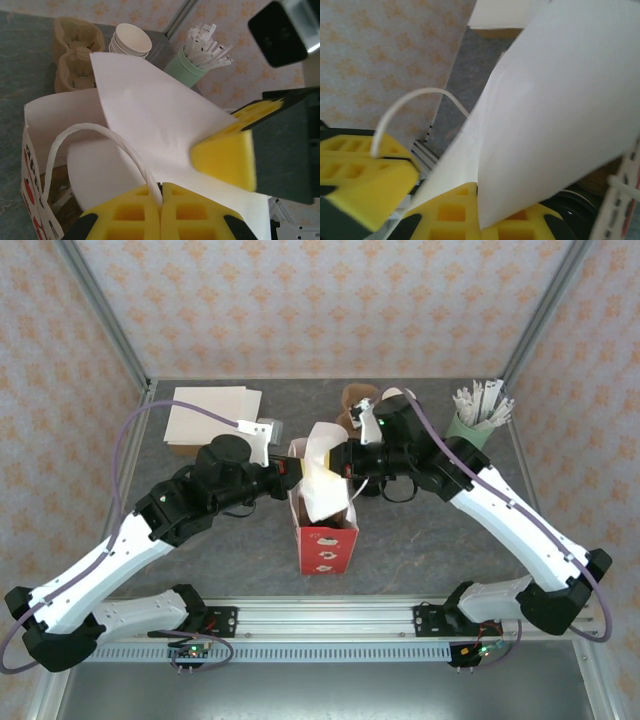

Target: Pack the takeout coffee

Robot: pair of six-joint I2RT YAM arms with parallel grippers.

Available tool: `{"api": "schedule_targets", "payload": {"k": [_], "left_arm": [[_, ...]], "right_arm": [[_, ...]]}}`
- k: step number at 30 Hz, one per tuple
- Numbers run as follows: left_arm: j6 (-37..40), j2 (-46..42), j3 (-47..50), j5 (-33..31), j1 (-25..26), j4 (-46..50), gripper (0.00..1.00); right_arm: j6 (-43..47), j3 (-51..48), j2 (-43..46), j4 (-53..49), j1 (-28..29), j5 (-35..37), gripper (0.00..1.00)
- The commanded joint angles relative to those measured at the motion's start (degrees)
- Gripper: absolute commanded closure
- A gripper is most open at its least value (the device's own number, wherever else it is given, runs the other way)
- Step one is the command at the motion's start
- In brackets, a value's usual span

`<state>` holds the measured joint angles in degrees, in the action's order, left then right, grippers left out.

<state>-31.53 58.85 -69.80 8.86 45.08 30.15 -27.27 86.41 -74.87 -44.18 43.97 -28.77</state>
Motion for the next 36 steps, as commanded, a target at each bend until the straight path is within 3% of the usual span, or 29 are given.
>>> {"api": "schedule_targets", "payload": {"k": [1,6,14,28,36], "left_arm": [[-0.1,-1.3,0.9,-2.8,0.4,-0.4,1.0],[-0.1,-1.5,1.2,-2.4,0.4,-0.4,1.0],[-0.5,-1.2,1.7,-0.7,0.4,-2.3,1.0],[-1.0,-1.5,1.8,-0.5,0.4,-3.4,1.0],[-1.5,-1.0,2.4,0.4,0.4,-4.2,1.0]], "right_arm": [[2.9,3.7,-1.7,-7.3,0.7,3.8,1.0],[6.0,7.0,-4.7,-12.8,2.4,6.3,1.0],[4.8,9.1,-9.1,-11.4,6.4,5.4,1.0],[5.5,10.3,-14.1,-17.6,8.1,6.3,1.0],[-1.2,11.0,-16.7,-9.9,8.1,7.7,1.0]]}}
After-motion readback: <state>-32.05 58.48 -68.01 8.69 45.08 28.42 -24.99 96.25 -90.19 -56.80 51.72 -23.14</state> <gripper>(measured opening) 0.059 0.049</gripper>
